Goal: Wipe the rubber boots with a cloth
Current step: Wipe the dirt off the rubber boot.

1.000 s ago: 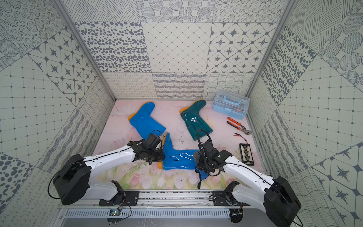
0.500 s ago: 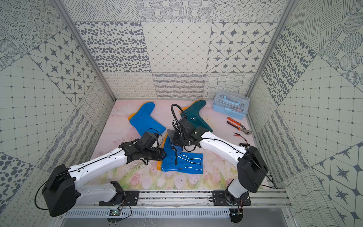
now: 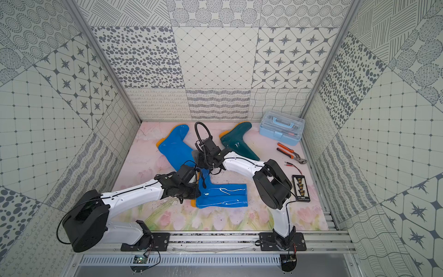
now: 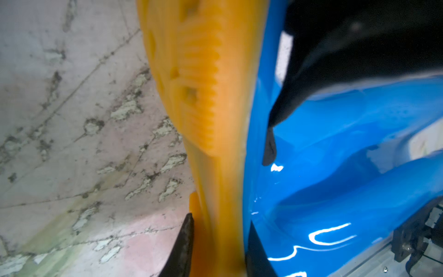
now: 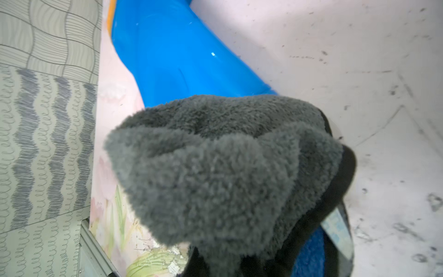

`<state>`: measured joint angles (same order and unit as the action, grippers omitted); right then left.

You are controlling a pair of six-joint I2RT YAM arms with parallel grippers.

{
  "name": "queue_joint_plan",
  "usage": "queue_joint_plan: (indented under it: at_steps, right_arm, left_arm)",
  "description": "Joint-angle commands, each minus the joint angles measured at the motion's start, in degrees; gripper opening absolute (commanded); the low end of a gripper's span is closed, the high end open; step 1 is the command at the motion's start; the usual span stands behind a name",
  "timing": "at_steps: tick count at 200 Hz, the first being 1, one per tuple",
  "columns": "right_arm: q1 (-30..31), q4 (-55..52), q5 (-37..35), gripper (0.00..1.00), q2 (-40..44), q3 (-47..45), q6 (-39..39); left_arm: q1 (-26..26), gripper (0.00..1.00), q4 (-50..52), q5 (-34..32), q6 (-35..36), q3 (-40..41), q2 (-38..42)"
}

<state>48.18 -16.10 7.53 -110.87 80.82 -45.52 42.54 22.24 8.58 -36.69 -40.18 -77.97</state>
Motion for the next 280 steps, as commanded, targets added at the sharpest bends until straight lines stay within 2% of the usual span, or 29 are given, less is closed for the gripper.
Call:
queue_joint_plan:
  at_steps: [1, 39, 64, 94, 152, 187, 218, 255, 280]
  right_arm:
    - [6.52, 1.23, 4.24, 0.00, 0.41, -10.96, -5.84]
    - [11.69, 1.83, 4.58, 0.00, 9.79, -23.68, -11.52]
    - [11.85, -1.03, 5.38, 0.00, 15.44, -28.20, -12.88]
    - [10.94, 3.10, 8.55, 0.00, 18.69, -34.21, -16.56]
    - [13.58, 1.64, 16.84, 0.00, 22.54, -34.61, -14.89]
    - [13.49, -0.64, 11.25, 0.00, 25.36, -38.65, -16.70]
    - [9.99, 0.66, 7.35, 0.00, 21.17, -33.43, -14.94]
    - [9.47, -5.22, 3.19, 0.00, 12.90, -14.66, -8.11]
    - [9.09, -3.27, -0.36, 0.00, 13.16, -13.82, -8.79]
  left_arm:
    - [-0.62, 0.00, -6.20, 0.20, -1.29, 0.12, -0.98]
    - [-0.73, 0.00, -4.44, -0.38, -1.03, -1.03, 0.22]
    - [-0.73, 0.00, -3.83, -1.12, -0.45, -0.99, 1.72]
    - [-1.31, 0.00, -4.72, -0.94, -0.40, -0.21, 2.78]
    - [-2.10, 0.00, -5.90, 0.78, -0.92, -1.20, 1.76]
    - [-1.74, 0.00, -5.70, 0.67, 0.22, -2.15, -0.12]
    - [-0.67, 0.00, -5.68, 0.27, -0.09, -1.32, -0.45]
    - [0.38, 0.00, -6.20, 0.53, -0.11, -0.50, -0.62]
    - [1.14, 0.00, -5.42, -0.09, 0.28, -0.48, 0.10]
